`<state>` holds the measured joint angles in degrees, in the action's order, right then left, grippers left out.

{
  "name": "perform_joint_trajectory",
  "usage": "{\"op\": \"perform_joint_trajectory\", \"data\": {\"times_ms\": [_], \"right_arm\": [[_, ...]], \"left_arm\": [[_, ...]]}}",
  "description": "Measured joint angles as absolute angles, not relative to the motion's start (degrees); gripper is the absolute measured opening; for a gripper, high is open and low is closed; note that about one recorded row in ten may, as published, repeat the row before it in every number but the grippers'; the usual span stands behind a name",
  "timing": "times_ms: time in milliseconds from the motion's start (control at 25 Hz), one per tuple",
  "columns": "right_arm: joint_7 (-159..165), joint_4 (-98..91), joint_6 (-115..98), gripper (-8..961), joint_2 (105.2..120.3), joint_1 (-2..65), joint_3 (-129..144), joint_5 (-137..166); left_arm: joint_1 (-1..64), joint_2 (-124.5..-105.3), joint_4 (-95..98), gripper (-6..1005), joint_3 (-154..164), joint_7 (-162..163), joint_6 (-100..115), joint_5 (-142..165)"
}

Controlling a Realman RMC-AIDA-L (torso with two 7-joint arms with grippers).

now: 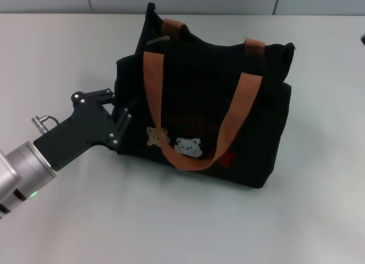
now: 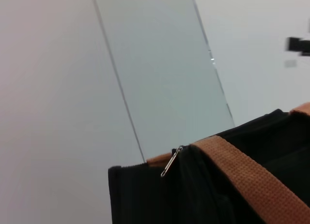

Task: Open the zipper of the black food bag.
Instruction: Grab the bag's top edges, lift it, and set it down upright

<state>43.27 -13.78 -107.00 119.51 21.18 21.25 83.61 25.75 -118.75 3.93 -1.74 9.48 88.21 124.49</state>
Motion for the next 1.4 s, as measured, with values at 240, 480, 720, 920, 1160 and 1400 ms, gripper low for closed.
{"op": "perform_joint_trajectory", "data": {"times_ms": [240,480,720,920,1160,1400], "right_arm": [[41.87,-9.06,-101.69,834,119.65,25.04,22.44,83.46],[42.06,-6.34,-100.8,833,119.58,26.77,30.81,83.71],[47.44,-8.86,-96.27,834,119.3,26.83,39.92,87.89],[51.49,-10.68,-90.52,834,119.55,29.28,46.37,92.08],[53.66,-9.29,-87.92,834,119.67,33.16,51.9,92.41],[54.62,-9.92,-85.76,834,119.68,32.39,55.22,92.38]], "left_arm": [[28.0,-118.74,3.85,123,-2.46,0.25,90.39,124.51],[30.35,-118.69,4.06,99,-5.24,-11.3,96.72,124.51],[32.24,-118.51,4.86,100,-5.15,-15.01,100.5,124.77],[33.24,-118.73,4.45,98,-4.15,-20.56,102.1,124.89],[33.7,-118.92,4.1,93,-0.46,-25.55,103.23,124.79],[32.66,-118.97,2.84,92,-0.08,-28.52,104.9,125.06]]}}
